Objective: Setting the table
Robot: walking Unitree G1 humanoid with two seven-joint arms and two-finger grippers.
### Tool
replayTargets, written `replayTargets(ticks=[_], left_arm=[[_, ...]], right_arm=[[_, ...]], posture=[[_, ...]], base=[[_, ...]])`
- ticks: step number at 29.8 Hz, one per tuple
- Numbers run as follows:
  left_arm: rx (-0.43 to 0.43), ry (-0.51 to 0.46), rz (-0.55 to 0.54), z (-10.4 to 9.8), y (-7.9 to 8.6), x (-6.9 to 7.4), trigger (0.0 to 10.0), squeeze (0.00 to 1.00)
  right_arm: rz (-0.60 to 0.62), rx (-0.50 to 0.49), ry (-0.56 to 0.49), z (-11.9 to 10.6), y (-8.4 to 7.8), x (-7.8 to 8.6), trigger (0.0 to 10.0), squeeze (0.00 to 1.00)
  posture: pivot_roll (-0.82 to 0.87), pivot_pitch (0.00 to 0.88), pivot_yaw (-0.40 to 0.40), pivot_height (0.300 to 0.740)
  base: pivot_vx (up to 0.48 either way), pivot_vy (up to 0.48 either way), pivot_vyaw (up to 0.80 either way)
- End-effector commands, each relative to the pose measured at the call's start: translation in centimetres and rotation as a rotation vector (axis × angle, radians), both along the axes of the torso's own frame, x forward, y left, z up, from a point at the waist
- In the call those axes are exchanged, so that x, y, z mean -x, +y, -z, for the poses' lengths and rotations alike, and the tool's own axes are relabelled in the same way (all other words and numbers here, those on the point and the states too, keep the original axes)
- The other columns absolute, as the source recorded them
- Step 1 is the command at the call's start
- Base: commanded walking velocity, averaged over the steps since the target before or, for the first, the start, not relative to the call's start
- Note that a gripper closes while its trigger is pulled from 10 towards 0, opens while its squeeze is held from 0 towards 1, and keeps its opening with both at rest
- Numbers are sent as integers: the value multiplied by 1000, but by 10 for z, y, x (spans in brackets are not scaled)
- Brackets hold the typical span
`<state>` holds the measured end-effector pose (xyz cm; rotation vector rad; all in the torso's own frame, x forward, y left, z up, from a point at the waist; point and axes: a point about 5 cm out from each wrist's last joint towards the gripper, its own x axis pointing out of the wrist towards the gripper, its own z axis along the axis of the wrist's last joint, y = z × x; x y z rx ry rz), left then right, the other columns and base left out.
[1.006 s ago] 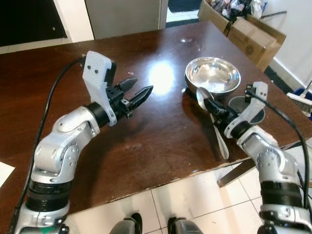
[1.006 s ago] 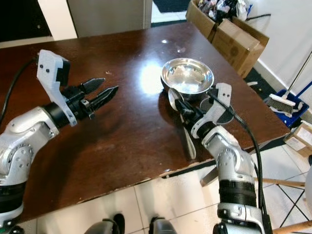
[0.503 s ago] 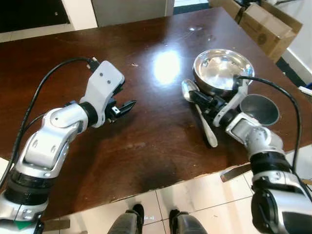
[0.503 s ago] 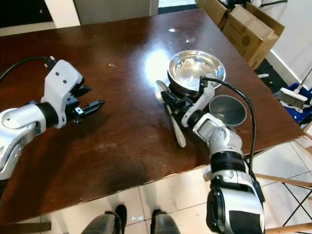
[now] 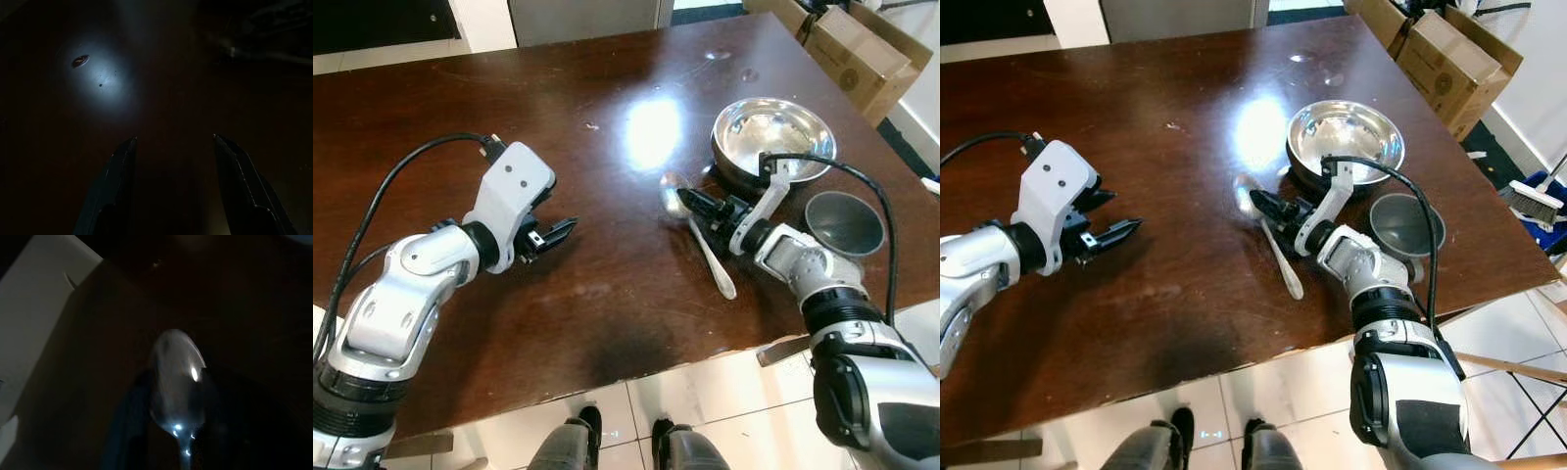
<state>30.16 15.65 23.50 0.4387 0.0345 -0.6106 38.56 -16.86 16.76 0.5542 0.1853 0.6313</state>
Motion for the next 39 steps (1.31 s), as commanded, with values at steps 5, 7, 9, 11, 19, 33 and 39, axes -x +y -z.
replayTargets(ticks=[5, 7, 9, 11, 19, 33, 39], left_arm=[[4, 19, 9, 6, -5, 1, 10000, 0], [9, 19, 9, 7, -6, 1, 10000, 0], [21, 21, 9, 8, -9, 1, 10000, 0], [26, 22, 9, 9, -10, 1, 10000, 0], [65, 28, -18, 17, -16, -2, 10000, 0], [81, 35, -34, 24, -20, -4, 10000, 0], [84, 35, -40, 26, -20, -3, 10000, 0]], right_arm=[[-22, 0, -34, -3, -3, 0, 10000, 1000], [-31, 10, -61, -8, -4, -1, 10000, 1000], [-57, 102, -160, -20, -3, -2, 10000, 0], [-72, 124, -191, -25, -2, -1, 10000, 0], [-4, 312, -304, -30, 21, 10, 10000, 0], [219, 634, -304, 11, 38, 22, 10000, 0], [255, 640, -284, 13, 41, 34, 10000, 0]], posture=[[41, 201, 81, 740], [36, 200, 80, 740], [21, 196, 76, 740], [15, 194, 75, 740], [-25, 174, 61, 740], [-42, 161, 56, 740], [-42, 164, 54, 740]], base=[[0, 0, 0], [0, 0, 0], [0, 0, 0], [0, 0, 0], [0, 0, 0], [0, 0, 0], [0, 0, 0]])
